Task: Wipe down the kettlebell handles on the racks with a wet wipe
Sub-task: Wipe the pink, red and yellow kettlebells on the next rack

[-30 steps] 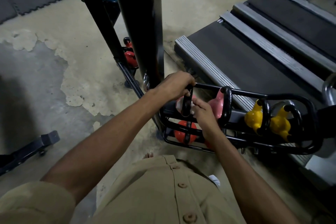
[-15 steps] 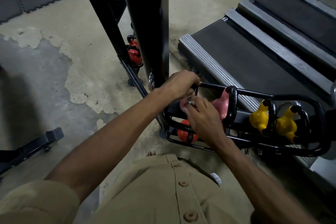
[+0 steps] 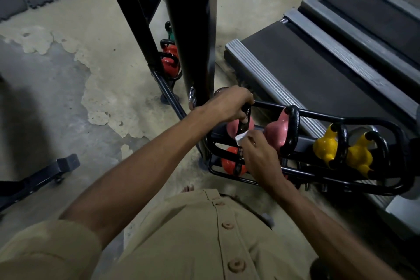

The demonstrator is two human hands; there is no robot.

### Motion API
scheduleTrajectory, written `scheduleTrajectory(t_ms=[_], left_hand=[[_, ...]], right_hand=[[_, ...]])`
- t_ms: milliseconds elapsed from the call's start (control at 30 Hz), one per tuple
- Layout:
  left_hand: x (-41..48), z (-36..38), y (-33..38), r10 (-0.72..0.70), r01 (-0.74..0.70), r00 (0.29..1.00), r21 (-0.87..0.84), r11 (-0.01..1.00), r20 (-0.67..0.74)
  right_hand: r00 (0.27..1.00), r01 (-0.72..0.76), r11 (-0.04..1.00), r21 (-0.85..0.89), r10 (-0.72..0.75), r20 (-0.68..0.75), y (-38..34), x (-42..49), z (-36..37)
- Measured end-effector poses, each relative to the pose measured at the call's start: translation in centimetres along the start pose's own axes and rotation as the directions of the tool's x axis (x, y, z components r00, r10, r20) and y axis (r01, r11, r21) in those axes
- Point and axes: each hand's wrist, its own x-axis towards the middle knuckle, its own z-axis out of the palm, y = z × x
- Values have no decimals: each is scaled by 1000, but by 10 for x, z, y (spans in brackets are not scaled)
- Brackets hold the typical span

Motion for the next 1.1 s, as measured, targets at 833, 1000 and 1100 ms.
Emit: scheduleTrajectory(t_ms=[833, 1000, 1100], left_hand=[[-9, -7, 5, 14, -14, 1000, 21, 1000, -3], [-6, -6, 5, 14, -14, 1000, 32, 999, 5], [-8, -7, 6, 13, -13, 1000, 25, 1000, 0]], right_hand=[[832, -486, 509, 710, 519, 197, -8, 3, -9], [989, 98, 994, 40, -93, -111, -3, 5, -1], [939, 342, 912, -226, -324, 114, 11, 17, -5]])
